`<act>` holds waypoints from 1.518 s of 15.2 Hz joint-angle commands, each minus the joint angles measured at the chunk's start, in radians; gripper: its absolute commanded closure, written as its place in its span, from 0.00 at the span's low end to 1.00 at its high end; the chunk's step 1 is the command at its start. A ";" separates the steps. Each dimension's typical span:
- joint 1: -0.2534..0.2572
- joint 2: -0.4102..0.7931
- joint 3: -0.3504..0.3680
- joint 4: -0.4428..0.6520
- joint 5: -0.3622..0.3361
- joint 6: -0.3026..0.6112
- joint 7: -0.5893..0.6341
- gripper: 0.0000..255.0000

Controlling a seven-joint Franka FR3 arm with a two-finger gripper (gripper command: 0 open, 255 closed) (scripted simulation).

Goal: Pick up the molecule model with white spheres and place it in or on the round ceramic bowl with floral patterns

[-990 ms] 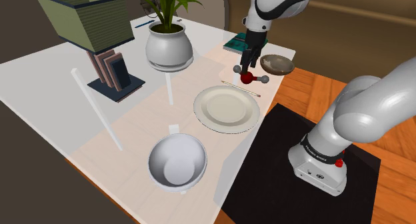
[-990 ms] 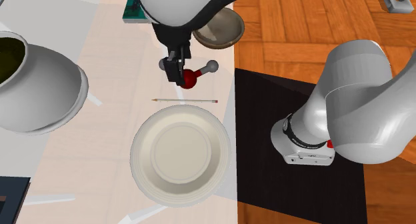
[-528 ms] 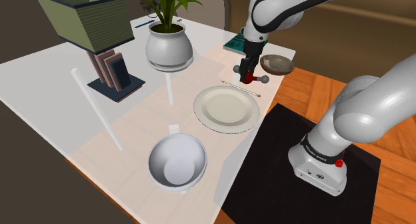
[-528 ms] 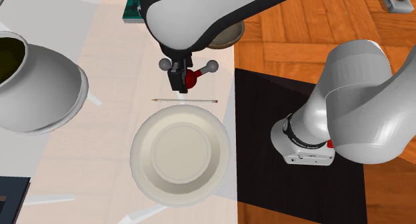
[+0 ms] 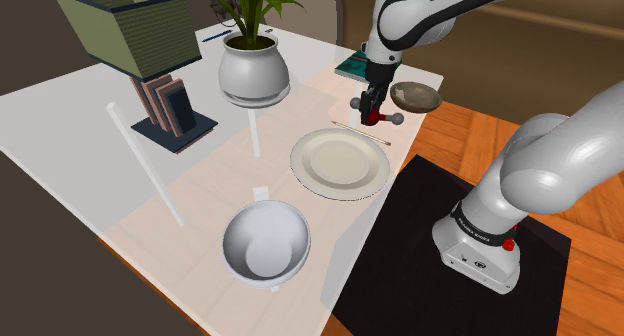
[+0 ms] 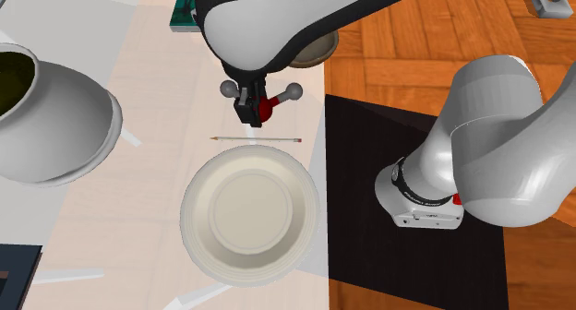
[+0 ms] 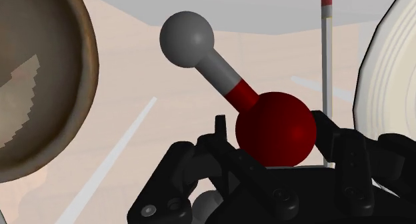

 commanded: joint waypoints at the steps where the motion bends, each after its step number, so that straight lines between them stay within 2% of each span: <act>1: 0.000 0.000 0.000 0.000 0.000 0.000 0.000 1.00; 9: 0.000 0.000 0.000 0.000 0.000 0.000 0.000 1.00; 23: -0.004 -0.086 0.012 0.125 -0.012 -0.209 0.027 1.00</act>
